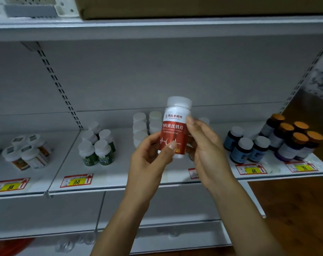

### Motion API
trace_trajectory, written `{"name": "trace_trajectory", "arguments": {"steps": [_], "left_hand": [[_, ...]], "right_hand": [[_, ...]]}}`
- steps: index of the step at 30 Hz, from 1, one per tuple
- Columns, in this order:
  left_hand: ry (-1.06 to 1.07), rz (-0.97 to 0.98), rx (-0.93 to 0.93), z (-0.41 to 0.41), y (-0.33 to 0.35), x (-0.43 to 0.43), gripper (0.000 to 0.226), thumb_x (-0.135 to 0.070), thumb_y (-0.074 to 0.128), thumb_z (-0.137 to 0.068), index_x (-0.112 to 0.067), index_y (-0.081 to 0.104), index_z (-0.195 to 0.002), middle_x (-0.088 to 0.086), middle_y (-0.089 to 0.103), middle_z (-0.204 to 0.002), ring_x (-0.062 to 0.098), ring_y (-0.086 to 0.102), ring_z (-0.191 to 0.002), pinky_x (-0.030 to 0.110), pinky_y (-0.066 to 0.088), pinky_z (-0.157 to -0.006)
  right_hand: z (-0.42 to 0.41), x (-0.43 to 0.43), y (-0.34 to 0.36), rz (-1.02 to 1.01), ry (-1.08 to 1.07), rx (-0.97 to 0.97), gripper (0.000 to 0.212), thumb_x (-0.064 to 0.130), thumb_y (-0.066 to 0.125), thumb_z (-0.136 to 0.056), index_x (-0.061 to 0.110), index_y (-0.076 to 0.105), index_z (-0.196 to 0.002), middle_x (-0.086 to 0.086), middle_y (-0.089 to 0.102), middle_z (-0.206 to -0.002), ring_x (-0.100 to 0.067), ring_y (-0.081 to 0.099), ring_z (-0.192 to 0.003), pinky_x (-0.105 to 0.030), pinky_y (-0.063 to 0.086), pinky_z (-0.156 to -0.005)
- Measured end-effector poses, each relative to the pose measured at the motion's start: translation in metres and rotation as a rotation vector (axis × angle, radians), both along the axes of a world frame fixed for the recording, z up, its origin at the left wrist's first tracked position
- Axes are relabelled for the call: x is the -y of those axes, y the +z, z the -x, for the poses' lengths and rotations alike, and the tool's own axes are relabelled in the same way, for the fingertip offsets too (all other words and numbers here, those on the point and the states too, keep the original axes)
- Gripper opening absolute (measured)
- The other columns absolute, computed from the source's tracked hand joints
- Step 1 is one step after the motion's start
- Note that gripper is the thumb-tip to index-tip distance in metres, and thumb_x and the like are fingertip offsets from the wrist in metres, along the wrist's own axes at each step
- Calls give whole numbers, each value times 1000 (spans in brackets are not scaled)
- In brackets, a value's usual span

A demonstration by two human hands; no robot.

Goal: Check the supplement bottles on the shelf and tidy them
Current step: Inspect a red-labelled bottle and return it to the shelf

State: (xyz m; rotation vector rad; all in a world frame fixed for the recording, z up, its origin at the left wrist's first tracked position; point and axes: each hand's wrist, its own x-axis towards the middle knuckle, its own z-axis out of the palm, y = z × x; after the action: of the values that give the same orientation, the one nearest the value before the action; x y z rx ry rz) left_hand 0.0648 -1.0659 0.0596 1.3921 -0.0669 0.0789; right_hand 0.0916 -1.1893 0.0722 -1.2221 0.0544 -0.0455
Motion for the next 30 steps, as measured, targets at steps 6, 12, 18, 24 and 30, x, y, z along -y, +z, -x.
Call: {"name": "trace_trajectory", "arguments": {"steps": [6, 12, 18, 24, 30], "left_hand": [[-11, 96, -71, 14, -6, 25, 43, -34, 63, -72, -19, 66, -112, 4, 74, -101, 18, 70, -97, 22, 56, -77], [-22, 96, -70, 25, -5, 39, 49, -36, 64, -70, -19, 64, -116, 1, 73, -102, 14, 70, -94, 23, 56, -77], [-13, 175, -100, 32, 0, 38, 43, -35, 63, -72, -16, 66, -111, 7, 74, -99, 17, 71, -90, 23, 56, -75], [-74, 325, -188, 37, 4, 28, 38, -37, 55, -77, -12, 66, -103, 16, 74, -95, 23, 73, -87, 23, 57, -68], [-97, 430, -264, 36, 4, 13, 43, -43, 48, -81, -12, 66, -106, 14, 74, -95, 20, 73, -81, 24, 59, -66]], "right_hand": [[17, 25, -6, 60, 1, -2, 54, 46, 64, -70, 19, 63, -116, -3, 71, -104, -13, 70, -89, -23, 56, -72], [22, 37, -3, 39, 21, -44, 57, 54, 64, -67, 16, 65, -111, -7, 73, -102, -23, 69, -98, -42, 55, -88], [23, 36, 5, 137, 46, -13, 56, 52, 67, -68, 14, 64, -110, -6, 72, -101, -19, 69, -91, -36, 52, -78], [33, 30, 2, 158, 80, 28, 38, 26, 71, -81, 19, 61, -118, -6, 71, -106, -16, 71, -92, -27, 57, -77], [44, 13, 2, 248, 102, 179, 48, 19, 76, -76, 31, 57, -118, 3, 68, -110, -7, 67, -98, -23, 54, -81]]}}
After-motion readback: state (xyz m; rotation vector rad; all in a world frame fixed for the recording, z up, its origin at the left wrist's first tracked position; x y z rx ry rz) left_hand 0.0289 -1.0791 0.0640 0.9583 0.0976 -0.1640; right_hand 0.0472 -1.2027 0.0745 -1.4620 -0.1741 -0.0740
